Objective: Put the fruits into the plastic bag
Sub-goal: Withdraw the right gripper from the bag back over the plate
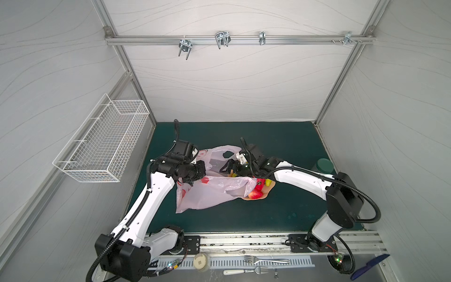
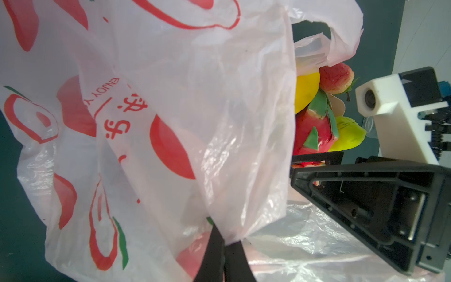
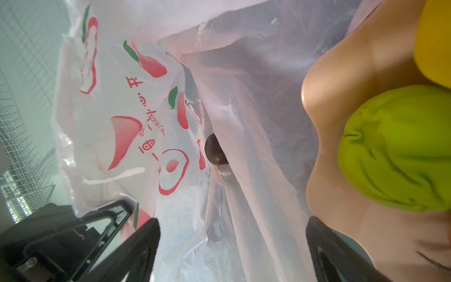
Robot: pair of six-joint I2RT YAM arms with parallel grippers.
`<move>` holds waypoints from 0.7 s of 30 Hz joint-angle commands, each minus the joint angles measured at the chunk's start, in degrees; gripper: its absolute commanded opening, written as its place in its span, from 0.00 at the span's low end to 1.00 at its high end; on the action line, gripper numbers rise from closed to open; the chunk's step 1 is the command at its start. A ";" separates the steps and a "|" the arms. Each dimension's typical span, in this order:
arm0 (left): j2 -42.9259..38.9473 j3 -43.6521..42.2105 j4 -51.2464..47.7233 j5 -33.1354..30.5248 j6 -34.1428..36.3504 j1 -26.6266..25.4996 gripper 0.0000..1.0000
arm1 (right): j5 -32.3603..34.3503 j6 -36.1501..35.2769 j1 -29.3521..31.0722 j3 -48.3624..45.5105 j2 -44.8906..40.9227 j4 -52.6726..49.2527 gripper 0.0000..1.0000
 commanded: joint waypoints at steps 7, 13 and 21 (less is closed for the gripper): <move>-0.30 1.33 -3.98 -7.28 4.80 0.39 0.00 | -1.10 -2.32 2.57 5.67 4.18 -3.22 0.99; -1.38 -0.49 -3.70 -7.99 5.02 0.39 0.00 | 2.09 -3.29 0.23 5.62 2.44 -6.91 0.99; -1.62 -1.22 -2.62 -6.67 5.55 0.39 0.00 | 14.98 -10.24 -0.16 7.95 -2.65 -17.30 0.99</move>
